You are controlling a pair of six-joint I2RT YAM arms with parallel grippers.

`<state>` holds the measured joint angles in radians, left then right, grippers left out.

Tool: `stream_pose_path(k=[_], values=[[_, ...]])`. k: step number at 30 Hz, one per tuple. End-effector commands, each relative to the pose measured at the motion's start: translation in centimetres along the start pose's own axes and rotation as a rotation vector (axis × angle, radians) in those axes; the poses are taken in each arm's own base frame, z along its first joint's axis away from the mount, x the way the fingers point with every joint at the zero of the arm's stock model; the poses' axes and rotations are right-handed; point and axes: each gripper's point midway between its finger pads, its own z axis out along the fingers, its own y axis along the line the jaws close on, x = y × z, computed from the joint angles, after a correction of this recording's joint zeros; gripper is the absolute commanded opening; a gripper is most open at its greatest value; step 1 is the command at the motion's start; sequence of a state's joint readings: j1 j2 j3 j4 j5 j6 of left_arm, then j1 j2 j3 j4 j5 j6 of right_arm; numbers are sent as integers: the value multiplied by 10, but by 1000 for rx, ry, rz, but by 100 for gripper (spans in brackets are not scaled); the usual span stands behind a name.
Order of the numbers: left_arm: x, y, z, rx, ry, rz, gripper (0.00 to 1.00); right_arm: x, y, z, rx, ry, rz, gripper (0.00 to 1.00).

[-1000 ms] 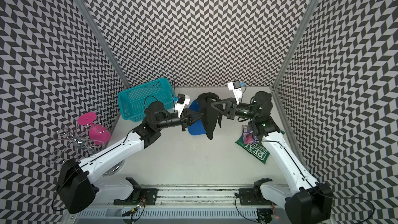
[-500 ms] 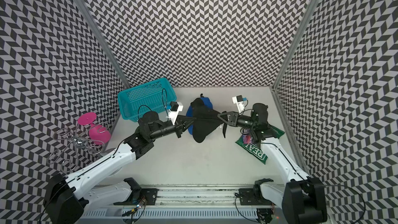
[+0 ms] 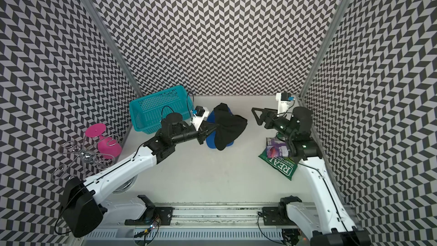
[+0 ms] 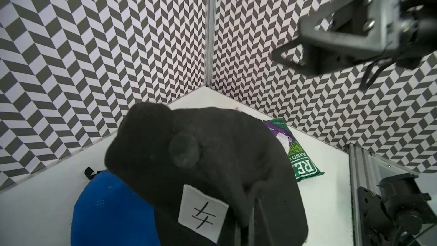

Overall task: Turn the baseball cap inside out
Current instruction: Turn over the baseball cap.

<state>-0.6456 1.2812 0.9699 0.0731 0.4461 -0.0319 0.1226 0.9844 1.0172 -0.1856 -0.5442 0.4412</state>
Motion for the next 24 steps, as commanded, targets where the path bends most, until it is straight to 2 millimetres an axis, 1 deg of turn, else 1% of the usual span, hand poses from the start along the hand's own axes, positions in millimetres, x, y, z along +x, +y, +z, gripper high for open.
stream_pose_path(k=[1,3,5,9,13,18,21,22,23,24], values=[[-6,-1,6,-9,21,59,0,0,29,13,-8,18,-70,84],[-2,-3,11,-12,41,73,0,14,52,30,-35,76,-87,83],[-1,-6,15,-15,50,86,0,29,70,46,-61,122,-95,82],[-1,-11,18,-24,58,94,0,52,82,70,-89,171,-85,77],[-2,-18,18,-20,48,67,0,72,83,84,-93,219,-80,72],[-4,-29,21,-2,29,56,0,96,71,94,-35,282,-114,72],[-6,-29,23,-17,27,62,0,112,63,97,21,324,-163,72],[-8,-28,23,-22,24,63,0,118,60,98,39,337,-180,69],[-9,-28,23,-28,23,62,0,123,56,99,55,351,-193,63],[-10,-26,23,-36,25,57,0,127,52,100,71,360,-203,54]])
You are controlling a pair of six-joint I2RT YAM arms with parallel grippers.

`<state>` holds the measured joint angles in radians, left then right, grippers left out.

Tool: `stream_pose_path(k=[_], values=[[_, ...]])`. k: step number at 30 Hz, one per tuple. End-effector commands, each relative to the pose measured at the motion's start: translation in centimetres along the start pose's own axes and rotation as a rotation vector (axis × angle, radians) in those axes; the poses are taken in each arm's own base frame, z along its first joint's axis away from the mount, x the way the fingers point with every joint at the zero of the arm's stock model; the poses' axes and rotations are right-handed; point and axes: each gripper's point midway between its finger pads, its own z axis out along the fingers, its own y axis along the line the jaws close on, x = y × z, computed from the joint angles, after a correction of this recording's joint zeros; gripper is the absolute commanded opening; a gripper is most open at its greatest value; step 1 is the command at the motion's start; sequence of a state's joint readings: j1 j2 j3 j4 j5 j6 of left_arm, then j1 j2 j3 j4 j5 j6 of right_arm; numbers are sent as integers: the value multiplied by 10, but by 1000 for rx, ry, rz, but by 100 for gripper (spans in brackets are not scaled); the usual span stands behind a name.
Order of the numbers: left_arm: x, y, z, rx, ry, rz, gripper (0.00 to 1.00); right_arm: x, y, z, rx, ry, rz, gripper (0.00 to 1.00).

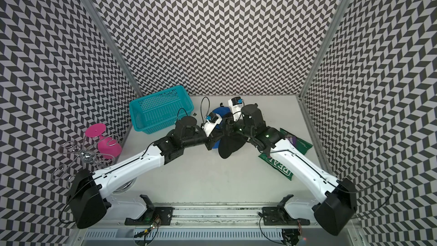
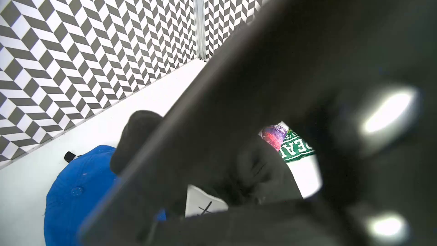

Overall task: Turn the baseball cap inside out
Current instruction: Turn over the baseball cap.

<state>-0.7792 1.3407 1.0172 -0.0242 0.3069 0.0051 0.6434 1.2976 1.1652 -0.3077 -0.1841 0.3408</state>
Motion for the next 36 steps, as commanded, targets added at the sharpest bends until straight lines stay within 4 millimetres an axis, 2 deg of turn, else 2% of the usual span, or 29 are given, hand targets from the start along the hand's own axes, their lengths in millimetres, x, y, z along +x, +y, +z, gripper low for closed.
stream_pose_path(k=[1,3,5,6,7,8,9,10,13,17,21,26,29,31,32,33,35,36], values=[[-36,1,-7,-29,-90,19,0,11,-14,7,90,26,-58,46],[-37,1,-11,-32,-90,9,0,10,-18,7,110,21,-66,31],[-36,1,-16,-38,-97,-17,0,5,-20,4,128,-3,-78,11],[-34,3,-20,-50,-102,-46,17,0,-22,1,146,-23,-66,3],[-32,8,-25,-67,-109,-96,44,-8,-22,-3,150,-54,-63,0],[-29,13,-30,-78,-119,-153,65,-16,-20,-8,140,-89,-64,0],[-25,17,-37,-73,-133,-216,78,-24,-17,-13,120,-124,-65,0],[-20,20,-43,-53,-145,-280,87,-37,-13,-21,84,-188,-54,0],[-7,28,-61,-17,-196,-447,97,-68,2,-45,-102,-335,-12,0],[-5,42,-82,-24,-269,-537,100,-98,23,-70,-343,-425,-3,0],[-13,59,-95,35,-333,-627,100,-116,52,-89,-508,-442,-75,0],[-30,66,-106,127,-413,-655,100,-120,86,-112,-699,-418,-130,0],[-38,72,-113,147,-446,-654,100,-118,97,-123,-772,-404,-140,0],[-48,67,-122,195,-488,-625,100,-116,99,-123,-784,-387,-132,0],[-56,61,-128,237,-511,-596,96,-114,98,-121,-783,-375,-125,0],[-61,54,-132,278,-523,-566,87,-113,97,-119,-780,-367,-119,0],[-66,41,-135,348,-512,-522,59,-111,92,-113,-764,-354,-96,0],[-65,39,-134,363,-499,-516,51,-110,90,-111,-761,-352,-86,0]])
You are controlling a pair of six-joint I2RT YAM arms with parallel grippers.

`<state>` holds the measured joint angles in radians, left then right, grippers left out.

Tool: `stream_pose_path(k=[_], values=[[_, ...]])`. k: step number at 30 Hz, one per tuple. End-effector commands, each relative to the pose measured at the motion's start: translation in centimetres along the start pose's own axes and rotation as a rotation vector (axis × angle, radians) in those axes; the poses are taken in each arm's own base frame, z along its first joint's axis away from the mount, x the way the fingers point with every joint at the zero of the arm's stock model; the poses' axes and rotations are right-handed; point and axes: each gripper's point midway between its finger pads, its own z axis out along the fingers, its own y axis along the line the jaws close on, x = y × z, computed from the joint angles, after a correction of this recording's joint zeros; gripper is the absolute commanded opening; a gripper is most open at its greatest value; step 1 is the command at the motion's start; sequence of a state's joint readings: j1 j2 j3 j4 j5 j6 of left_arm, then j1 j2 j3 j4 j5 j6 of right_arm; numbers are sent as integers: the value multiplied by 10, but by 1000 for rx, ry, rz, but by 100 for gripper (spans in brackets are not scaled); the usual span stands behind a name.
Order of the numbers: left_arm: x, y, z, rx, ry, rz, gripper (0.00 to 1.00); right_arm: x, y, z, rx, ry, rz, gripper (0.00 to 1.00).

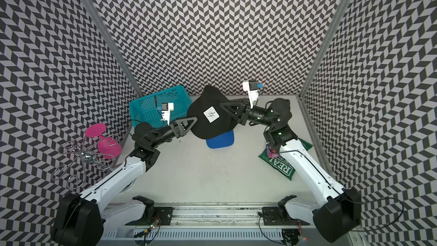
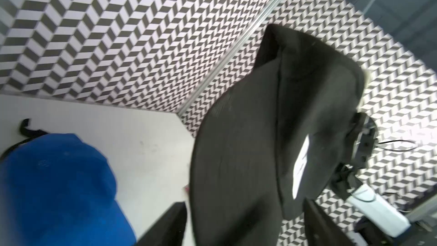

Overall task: Turn the baseball cap inside out
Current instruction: Turn over the baseball cap.

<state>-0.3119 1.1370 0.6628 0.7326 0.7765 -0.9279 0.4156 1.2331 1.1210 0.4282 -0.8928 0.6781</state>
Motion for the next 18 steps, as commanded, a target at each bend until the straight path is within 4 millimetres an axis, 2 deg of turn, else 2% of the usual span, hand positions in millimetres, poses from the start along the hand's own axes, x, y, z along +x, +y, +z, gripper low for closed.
stream_pose_path(k=[1,3,4,8,12,18], values=[[1,-36,-1,165,49,71,43,-9,10,1,-50,-16,-19,0],[5,-29,-1,140,63,68,25,-8,12,1,-74,-9,-2,0],[6,-23,0,117,63,64,19,-7,17,2,-100,3,5,0],[9,12,6,-10,53,15,10,4,38,5,-226,114,-4,0],[8,39,17,-57,41,-27,7,12,61,5,-296,183,-18,0],[4,74,31,-111,13,-27,10,-3,93,-3,-354,155,-57,0]])
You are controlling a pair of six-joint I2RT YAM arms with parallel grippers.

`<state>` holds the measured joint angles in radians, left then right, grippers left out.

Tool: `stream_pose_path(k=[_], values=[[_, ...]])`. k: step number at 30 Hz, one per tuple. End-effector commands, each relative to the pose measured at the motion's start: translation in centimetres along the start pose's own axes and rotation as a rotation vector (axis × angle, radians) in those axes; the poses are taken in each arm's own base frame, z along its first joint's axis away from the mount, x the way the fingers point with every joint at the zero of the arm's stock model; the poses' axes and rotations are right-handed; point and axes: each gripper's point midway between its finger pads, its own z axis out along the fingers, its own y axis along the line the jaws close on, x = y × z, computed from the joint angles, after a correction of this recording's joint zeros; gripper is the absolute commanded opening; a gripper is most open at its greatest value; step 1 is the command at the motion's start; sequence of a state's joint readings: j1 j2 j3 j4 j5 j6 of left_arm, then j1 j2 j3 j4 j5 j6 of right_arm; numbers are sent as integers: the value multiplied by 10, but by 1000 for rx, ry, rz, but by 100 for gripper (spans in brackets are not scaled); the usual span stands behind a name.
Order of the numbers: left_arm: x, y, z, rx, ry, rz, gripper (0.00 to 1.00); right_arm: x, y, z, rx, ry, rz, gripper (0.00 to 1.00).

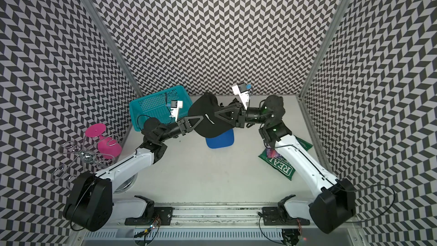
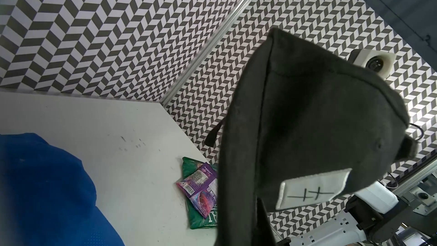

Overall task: Turn the baseball cap inside out
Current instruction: Turn over the baseball cap.

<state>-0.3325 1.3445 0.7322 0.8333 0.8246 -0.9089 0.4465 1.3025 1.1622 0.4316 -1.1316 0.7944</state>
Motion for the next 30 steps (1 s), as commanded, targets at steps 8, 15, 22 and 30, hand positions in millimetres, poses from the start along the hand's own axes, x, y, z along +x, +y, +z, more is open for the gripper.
stream_pose_path(k=[8,15,22,30], values=[[2,32,-3,-86,-15,-8,7,-60,-10,-44,394,-197,-239,12],[27,16,-12,-96,144,-30,1,-67,-94,-126,874,-305,-199,74],[22,11,-15,-104,115,-29,0,-29,-95,-110,658,-206,0,81],[21,16,-11,-108,127,-24,0,20,-122,-101,588,-125,236,72]])
